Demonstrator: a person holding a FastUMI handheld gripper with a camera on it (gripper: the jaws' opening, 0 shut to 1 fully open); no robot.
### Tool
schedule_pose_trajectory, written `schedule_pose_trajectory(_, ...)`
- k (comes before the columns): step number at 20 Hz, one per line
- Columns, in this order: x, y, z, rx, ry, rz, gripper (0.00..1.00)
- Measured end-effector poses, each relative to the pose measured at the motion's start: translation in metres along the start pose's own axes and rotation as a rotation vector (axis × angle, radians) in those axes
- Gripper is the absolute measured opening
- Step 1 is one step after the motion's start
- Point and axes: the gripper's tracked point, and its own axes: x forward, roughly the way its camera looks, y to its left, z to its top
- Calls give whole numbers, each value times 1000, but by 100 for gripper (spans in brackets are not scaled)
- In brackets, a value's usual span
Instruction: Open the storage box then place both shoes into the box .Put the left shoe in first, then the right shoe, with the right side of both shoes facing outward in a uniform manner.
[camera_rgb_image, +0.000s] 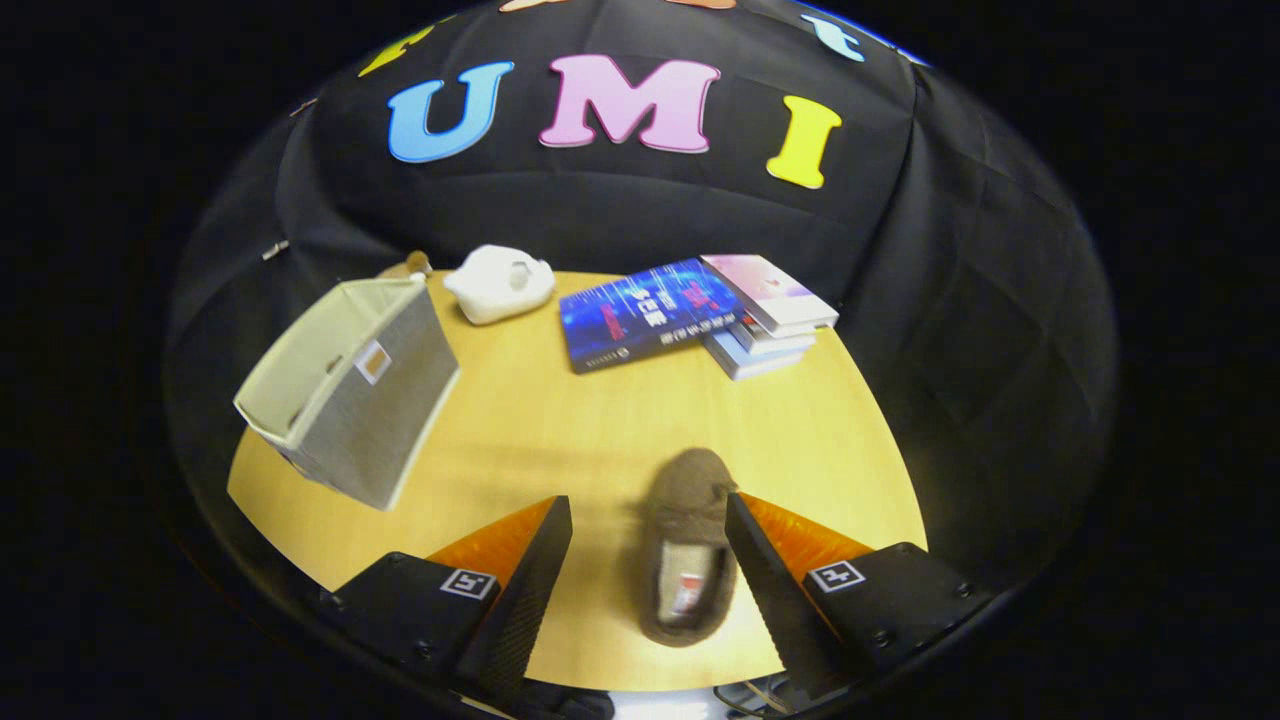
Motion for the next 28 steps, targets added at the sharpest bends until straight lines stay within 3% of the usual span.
schedule_pose_trajectory(4,19,-38,-35,10,97,-62,92)
schedule_pose_trajectory(6,38,-49,-41,-10,130,-82,94)
schedule_pose_trajectory(12,85,-61,-50,-20,175,-76,90)
schedule_pose_trajectory(14,98,-53,-51,-11,177,-36,78)
schedule_pose_trajectory(19,103,-61,-49,40,181,-87,7)
schedule_pose_trajectory(23,82,-56,-24,114,133,-80,5)
schedule_pose_trajectory(28,41,-15,58,144,30,-29,5)
